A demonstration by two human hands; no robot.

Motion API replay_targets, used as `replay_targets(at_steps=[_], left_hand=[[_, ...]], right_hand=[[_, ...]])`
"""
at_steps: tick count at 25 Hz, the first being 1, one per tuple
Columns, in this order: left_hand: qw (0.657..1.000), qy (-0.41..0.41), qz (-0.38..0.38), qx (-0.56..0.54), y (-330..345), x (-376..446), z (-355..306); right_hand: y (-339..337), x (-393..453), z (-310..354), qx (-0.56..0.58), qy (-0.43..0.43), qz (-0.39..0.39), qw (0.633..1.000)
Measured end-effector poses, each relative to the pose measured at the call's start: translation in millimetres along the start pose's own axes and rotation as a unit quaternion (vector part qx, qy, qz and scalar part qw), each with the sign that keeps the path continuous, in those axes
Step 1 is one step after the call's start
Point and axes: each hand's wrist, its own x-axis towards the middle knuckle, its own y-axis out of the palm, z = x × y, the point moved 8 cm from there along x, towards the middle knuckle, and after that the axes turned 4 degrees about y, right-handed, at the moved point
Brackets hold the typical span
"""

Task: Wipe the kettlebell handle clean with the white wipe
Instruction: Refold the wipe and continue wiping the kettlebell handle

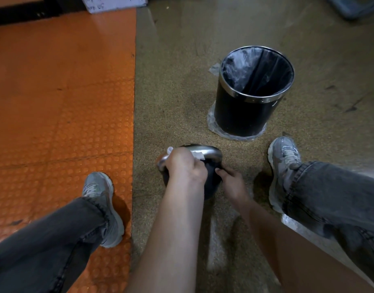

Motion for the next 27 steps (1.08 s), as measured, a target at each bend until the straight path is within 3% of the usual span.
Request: replay_targets(at_steps=[2, 7, 12, 16, 19, 27], left_hand=[[1.000, -0.003, 0.011, -0.019, -9.0, 11.9, 9.4], [0.991, 0.039, 0.123, -0.032, -22.1, 23.2, 14.2], [0.992, 0.050, 0.117, 0.027, -45.8, 32.3, 16.8], [0.985, 0.079, 0.148, -0.037, -25.7, 46.6, 9.3], [0.983, 0.107, 0.147, 0.005, -45.1, 34.7, 21.5], [0.985, 0.072, 0.127, -0.090, -40.4, 26.6, 26.4]], right_hand=[[1.6, -0.7, -0.9, -0.002, 0.004, 0.009, 1.000], [-1.6, 4.6, -3.0, -0.001, -0.006, 0.006, 1.000], [0.3, 5.1, -4.0, -0.006, -0.021, 0.009, 1.000], [1.7, 6.0, -3.3, 0.001, -0.021, 0.020, 1.000], [-1.0, 6.7, -1.9, -0.001, -0.029, 0.013, 0.999], [-0.8, 6.8, -0.9, 0.008, -0.036, 0.021, 0.999]])
